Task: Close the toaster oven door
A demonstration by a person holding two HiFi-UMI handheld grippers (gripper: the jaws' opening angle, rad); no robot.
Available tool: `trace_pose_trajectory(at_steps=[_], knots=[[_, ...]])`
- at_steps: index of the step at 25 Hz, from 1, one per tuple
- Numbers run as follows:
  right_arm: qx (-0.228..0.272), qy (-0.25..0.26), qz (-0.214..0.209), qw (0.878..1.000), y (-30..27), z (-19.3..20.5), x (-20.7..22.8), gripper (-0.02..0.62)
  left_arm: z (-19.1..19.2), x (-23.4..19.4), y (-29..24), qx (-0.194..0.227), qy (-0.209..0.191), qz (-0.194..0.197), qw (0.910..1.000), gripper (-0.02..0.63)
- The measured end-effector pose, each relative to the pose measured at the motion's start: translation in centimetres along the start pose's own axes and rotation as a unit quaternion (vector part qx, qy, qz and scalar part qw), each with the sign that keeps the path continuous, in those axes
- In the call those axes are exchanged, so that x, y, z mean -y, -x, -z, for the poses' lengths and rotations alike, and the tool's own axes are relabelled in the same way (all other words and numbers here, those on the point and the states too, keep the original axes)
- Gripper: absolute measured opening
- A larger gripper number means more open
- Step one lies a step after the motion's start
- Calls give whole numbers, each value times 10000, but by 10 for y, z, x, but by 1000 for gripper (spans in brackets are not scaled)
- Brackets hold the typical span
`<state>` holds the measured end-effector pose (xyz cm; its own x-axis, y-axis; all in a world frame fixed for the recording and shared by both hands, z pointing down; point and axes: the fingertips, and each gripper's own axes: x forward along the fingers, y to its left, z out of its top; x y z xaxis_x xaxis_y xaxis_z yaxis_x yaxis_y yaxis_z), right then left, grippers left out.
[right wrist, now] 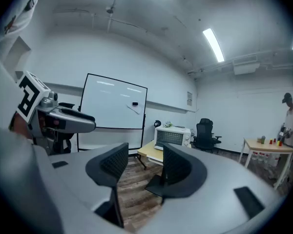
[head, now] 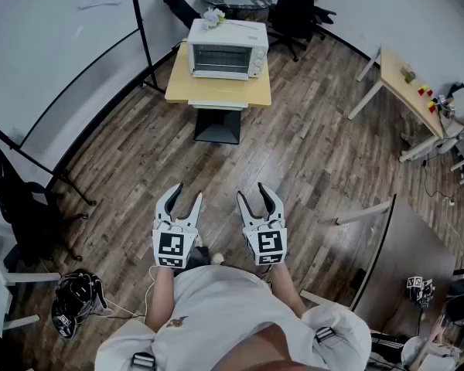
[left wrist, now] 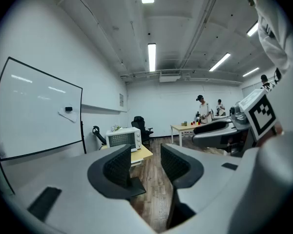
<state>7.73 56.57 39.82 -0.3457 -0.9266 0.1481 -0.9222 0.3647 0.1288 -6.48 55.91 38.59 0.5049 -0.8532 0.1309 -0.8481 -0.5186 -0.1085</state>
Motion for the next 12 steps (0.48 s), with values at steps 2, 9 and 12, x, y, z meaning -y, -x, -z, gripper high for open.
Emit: trace_pose_trajectory(at_steps=[2, 9, 12], knots=[[54, -110, -3, 9999, 0, 1, 5, 212, -1, 5, -3, 1, -22, 9, 10000, 184], [39, -103, 8, 9999, -15, 3, 14, 247, 0, -2, -18, -15, 10, -17, 10000, 183], [-44, -78, 39, 10000, -27, 6, 18, 249, 4, -10, -29, -45, 35, -26, 10000, 181]])
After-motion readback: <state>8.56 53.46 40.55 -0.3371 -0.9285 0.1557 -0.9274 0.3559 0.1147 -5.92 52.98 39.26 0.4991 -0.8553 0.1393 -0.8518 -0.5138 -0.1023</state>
